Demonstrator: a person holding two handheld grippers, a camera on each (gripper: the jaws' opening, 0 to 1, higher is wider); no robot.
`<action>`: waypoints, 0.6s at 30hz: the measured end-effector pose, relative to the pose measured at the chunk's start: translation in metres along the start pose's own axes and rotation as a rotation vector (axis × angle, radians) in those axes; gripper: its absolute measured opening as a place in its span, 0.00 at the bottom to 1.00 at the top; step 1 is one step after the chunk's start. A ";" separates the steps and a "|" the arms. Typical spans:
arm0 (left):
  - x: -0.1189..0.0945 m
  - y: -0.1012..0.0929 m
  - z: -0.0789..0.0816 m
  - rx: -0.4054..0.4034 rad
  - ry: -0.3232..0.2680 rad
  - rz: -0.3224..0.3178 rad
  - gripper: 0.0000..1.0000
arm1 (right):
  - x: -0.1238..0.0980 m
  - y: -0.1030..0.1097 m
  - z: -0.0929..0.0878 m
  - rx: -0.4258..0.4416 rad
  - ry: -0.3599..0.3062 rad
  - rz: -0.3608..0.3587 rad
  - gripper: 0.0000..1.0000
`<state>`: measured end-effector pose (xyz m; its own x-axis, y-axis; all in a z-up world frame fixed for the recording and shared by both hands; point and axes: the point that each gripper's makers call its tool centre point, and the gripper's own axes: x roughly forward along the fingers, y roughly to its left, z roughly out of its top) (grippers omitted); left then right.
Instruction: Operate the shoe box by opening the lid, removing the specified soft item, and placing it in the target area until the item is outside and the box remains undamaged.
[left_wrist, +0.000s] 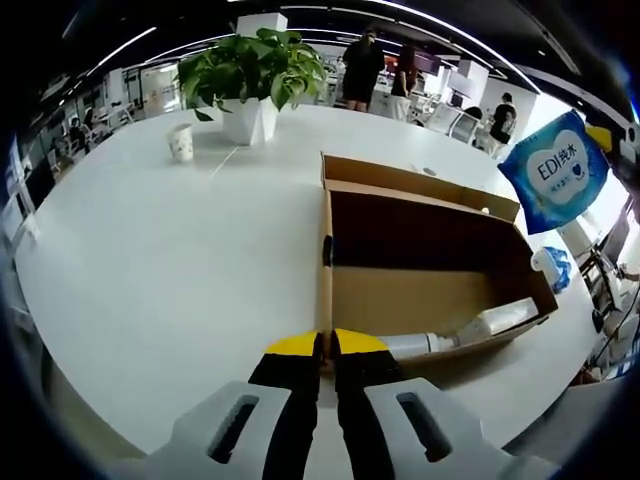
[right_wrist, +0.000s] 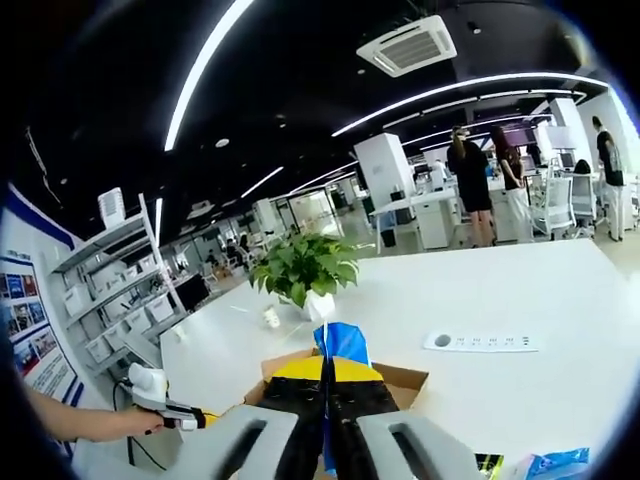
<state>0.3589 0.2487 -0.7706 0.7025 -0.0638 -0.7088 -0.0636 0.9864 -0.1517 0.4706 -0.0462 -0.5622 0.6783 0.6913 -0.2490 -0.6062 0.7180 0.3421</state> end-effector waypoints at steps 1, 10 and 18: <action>0.000 0.000 0.000 -0.001 0.000 0.000 0.01 | -0.002 -0.002 0.002 0.002 -0.006 -0.004 0.00; -0.002 0.005 0.000 -0.009 -0.005 0.011 0.01 | -0.018 -0.021 0.014 -0.001 -0.031 -0.042 0.00; -0.003 0.008 -0.001 -0.016 -0.009 0.020 0.01 | -0.028 -0.038 0.013 0.000 -0.035 -0.083 0.00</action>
<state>0.3559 0.2570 -0.7701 0.7072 -0.0423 -0.7058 -0.0896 0.9848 -0.1487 0.4804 -0.0937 -0.5566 0.7403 0.6264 -0.2442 -0.5474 0.7725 0.3219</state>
